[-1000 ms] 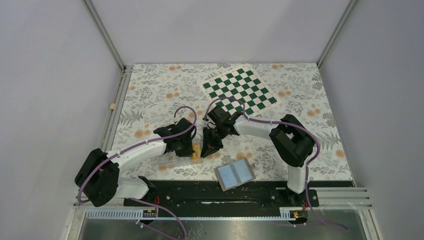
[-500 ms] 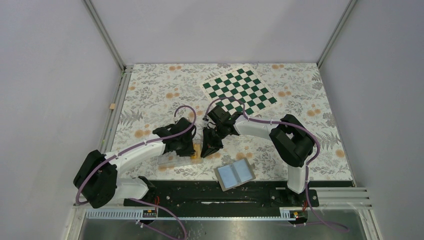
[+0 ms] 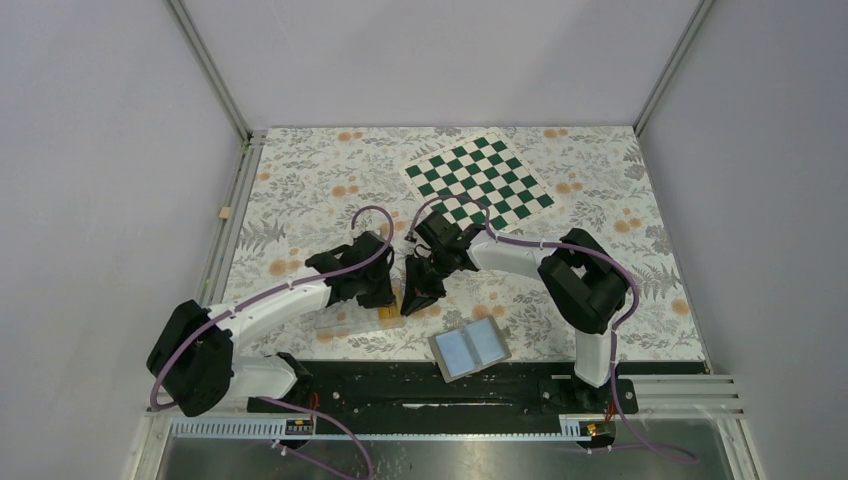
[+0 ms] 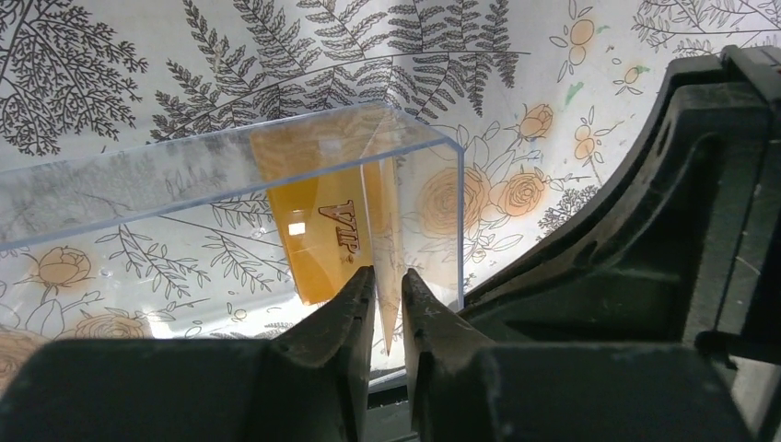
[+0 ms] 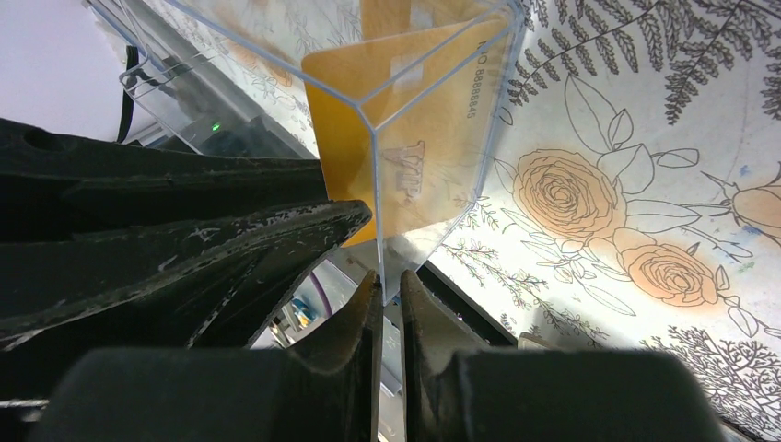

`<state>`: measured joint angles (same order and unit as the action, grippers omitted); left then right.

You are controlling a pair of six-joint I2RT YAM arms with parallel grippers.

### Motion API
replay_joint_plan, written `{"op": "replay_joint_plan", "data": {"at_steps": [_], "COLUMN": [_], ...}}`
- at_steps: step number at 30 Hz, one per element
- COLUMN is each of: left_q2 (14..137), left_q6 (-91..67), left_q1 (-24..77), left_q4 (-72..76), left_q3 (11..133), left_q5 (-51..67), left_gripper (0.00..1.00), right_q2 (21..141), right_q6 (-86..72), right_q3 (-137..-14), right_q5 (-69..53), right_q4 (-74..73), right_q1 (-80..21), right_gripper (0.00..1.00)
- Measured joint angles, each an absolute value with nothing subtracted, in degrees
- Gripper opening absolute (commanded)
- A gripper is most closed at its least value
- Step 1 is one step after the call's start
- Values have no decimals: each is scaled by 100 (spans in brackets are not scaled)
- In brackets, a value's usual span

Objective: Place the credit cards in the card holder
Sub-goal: Pick up the credit card from the storage box.

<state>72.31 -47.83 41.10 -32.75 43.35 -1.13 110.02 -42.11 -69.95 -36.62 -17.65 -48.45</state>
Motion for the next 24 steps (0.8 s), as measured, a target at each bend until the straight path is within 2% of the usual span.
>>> {"op": "replay_joint_plan", "data": {"at_steps": [2, 4, 9, 14, 19, 24], "left_q2": [7282, 7328, 7404, 7358, 6794, 5741], "left_q6": [-4794, -4812, -4851, -4847, -4821, -4807], "left_q1": [4110, 4110, 4110, 4110, 4110, 4110], "left_q4": [-3249, -3212, -3153, -3216, -3649, -3841], "left_q3": [4324, 4303, 4300, 4318, 4471, 4602], "left_q5": [-106, -102, -67, -86, -231, -281], "left_gripper": [11, 0, 0, 0, 0, 0], "right_q2": [11002, 11002, 11002, 10914, 10256, 8938], "right_q6": [-4211, -4211, -4209, -4178, -4060, -3999], "right_q3": [-6993, -6989, -6989, -6960, -6812, -6549], "right_q5": [-3664, -3669, -3667, -3514, -2993, -2755], "right_q4": [-1763, -1754, -1752, -1774, -2014, -2027], "right_q1": [-4845, -4845, -4845, -4862, -4875, -4790], "right_gripper": [4, 5, 12, 36, 49, 64]}}
